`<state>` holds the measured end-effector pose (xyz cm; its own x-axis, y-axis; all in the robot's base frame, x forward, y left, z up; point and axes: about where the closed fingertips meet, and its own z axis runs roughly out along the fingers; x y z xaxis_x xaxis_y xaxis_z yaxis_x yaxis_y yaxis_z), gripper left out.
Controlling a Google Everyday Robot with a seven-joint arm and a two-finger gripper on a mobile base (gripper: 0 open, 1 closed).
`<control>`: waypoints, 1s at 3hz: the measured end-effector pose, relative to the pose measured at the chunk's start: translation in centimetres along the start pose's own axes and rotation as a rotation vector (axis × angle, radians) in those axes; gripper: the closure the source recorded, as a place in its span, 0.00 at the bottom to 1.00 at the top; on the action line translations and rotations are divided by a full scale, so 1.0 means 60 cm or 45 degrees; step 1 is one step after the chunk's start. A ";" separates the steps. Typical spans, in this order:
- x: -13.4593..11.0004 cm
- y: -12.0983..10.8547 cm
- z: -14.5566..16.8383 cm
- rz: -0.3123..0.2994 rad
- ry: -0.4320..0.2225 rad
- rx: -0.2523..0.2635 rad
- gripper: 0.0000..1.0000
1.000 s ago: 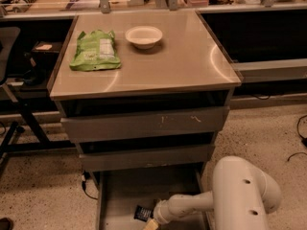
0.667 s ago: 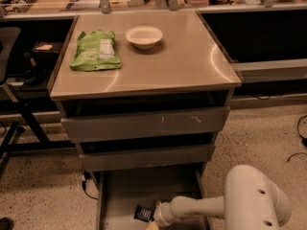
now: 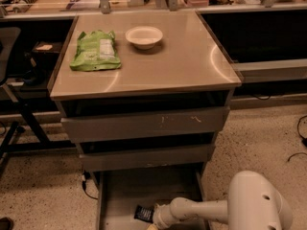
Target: Pick rxbar blueberry from bottom drawer and place on counter
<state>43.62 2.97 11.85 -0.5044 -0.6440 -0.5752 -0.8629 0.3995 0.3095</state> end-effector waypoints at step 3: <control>-0.016 -0.010 0.032 -0.066 0.024 -0.015 0.00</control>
Offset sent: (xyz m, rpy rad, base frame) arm 0.0167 0.0182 0.0065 -0.0214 -0.0277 0.0653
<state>44.65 4.60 10.76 -0.4592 -0.6757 -0.5767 -0.8883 0.3575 0.2884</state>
